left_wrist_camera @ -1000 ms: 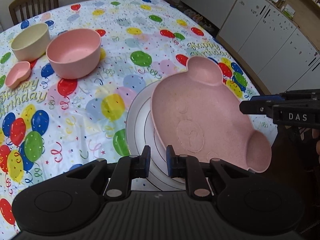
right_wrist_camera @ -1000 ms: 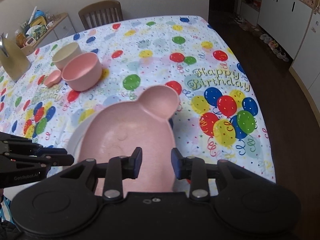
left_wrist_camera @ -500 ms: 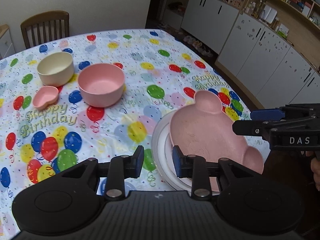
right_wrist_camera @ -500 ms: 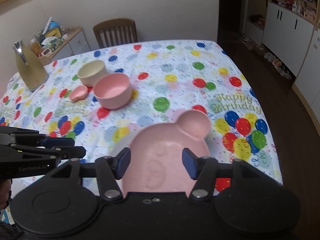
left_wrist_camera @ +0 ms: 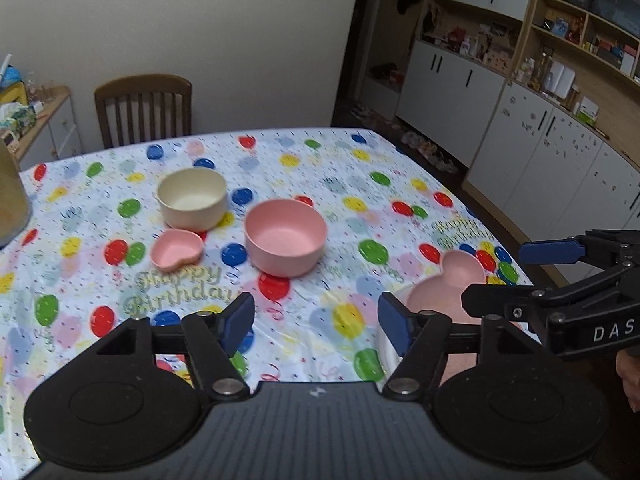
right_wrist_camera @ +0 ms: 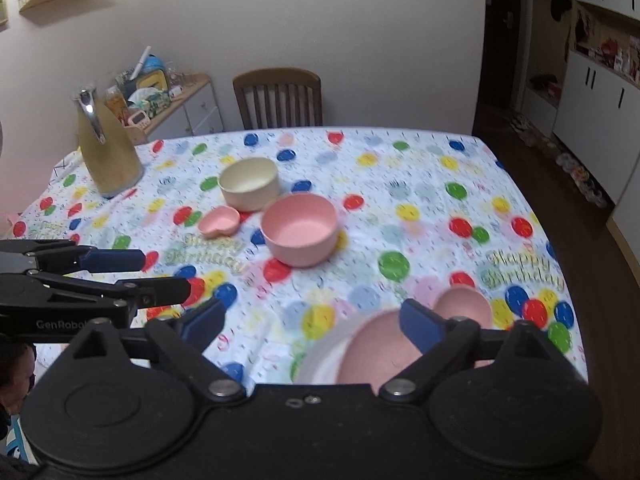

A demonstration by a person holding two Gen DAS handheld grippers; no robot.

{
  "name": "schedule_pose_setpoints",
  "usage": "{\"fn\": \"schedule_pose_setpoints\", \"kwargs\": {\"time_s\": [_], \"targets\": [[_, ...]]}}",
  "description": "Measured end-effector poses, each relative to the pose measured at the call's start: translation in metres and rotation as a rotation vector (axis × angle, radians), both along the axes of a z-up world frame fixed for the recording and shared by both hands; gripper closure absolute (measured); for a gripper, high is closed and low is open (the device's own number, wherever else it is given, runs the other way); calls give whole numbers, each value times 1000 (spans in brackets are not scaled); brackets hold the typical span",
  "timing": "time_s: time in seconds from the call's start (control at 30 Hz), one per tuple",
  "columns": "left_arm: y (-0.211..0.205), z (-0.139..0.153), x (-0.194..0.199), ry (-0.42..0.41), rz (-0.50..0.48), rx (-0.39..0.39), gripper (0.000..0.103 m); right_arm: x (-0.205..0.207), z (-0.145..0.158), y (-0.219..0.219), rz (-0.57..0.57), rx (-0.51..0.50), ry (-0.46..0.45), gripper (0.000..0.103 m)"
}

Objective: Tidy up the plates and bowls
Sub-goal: 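Move both grippers to the rim of the pink round bowl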

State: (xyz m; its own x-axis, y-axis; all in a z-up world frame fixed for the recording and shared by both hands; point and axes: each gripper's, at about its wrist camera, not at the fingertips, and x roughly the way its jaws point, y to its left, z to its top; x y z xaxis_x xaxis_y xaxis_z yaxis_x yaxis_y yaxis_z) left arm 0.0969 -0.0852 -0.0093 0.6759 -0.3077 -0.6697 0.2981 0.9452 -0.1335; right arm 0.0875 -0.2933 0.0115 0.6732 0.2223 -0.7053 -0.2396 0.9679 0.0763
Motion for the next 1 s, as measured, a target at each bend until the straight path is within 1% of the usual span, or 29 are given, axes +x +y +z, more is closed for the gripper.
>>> {"fn": "schedule_pose_setpoints", "kwargs": {"time_s": [0.1,0.2,0.3,0.4,0.63,0.83,1.0], "targets": [[8,6,2,-29,30,15,31,7,2,10,-2,-4,-18,0],[16,9,6,-49,60,14,24,17,2,20,-3,-15,-25,0],[21,12,13,-85,98,30,23,28,0,28,-3,-39,-39,0],[26,10,28,-92,143,37,22,44,-2,34,0,-49,-39,0],[35,-2,69,-51,215,46,22,91,-15,39,7,-67,-9,0],[36,-24,107,9,248,57,22,133,-32,37,8,-70,40,0],[30,-46,135,66,253,62,22,168,-50,34,8,-67,92,0]]}}
